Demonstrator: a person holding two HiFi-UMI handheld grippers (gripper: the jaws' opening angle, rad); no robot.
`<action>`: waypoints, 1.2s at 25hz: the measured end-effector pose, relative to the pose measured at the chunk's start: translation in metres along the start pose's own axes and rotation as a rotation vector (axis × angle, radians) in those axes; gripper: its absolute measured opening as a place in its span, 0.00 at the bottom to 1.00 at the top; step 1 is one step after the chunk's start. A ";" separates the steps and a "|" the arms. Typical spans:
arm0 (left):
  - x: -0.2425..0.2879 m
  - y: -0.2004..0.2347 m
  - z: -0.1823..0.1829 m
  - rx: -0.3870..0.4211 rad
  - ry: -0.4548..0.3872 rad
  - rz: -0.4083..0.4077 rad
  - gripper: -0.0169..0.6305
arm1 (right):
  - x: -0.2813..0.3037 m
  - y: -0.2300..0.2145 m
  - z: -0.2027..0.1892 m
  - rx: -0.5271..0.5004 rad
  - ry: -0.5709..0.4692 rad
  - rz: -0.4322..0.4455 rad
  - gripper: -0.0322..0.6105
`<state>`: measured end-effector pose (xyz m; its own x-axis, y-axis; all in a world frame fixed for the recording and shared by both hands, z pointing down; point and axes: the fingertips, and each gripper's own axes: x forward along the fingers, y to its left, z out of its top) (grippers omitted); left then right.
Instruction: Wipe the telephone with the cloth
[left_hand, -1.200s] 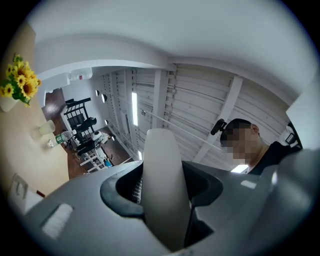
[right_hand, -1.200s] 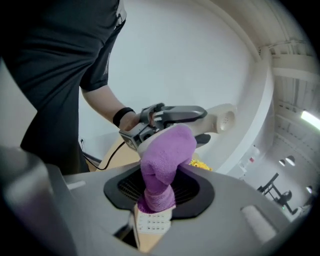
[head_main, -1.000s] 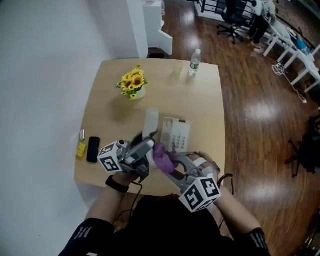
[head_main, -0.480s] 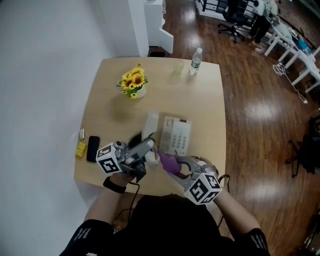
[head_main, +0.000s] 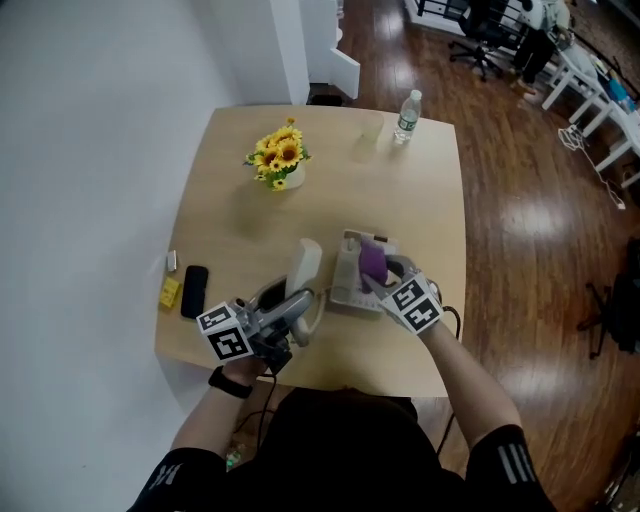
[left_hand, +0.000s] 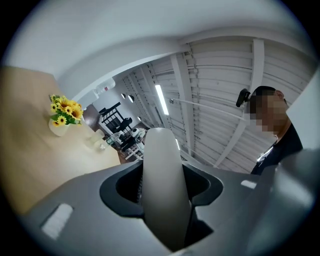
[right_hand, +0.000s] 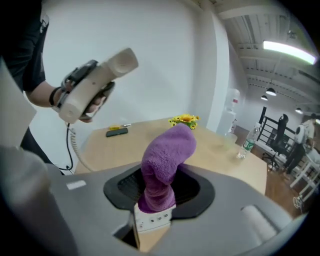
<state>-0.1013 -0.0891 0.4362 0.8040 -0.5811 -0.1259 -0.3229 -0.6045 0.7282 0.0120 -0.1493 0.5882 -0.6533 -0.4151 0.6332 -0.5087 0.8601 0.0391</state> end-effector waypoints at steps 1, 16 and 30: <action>-0.003 0.002 -0.003 -0.006 0.003 0.013 0.35 | 0.013 -0.009 -0.004 -0.003 0.028 -0.004 0.27; -0.051 0.035 -0.017 -0.021 0.024 0.159 0.35 | 0.142 -0.018 -0.044 -0.255 0.338 0.049 0.27; -0.032 0.040 -0.011 0.001 0.048 0.151 0.35 | 0.114 0.105 -0.109 -0.494 0.379 0.236 0.27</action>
<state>-0.1345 -0.0887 0.4774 0.7692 -0.6387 0.0179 -0.4426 -0.5124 0.7359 -0.0544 -0.0738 0.7486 -0.4271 -0.1431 0.8928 0.0001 0.9874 0.1583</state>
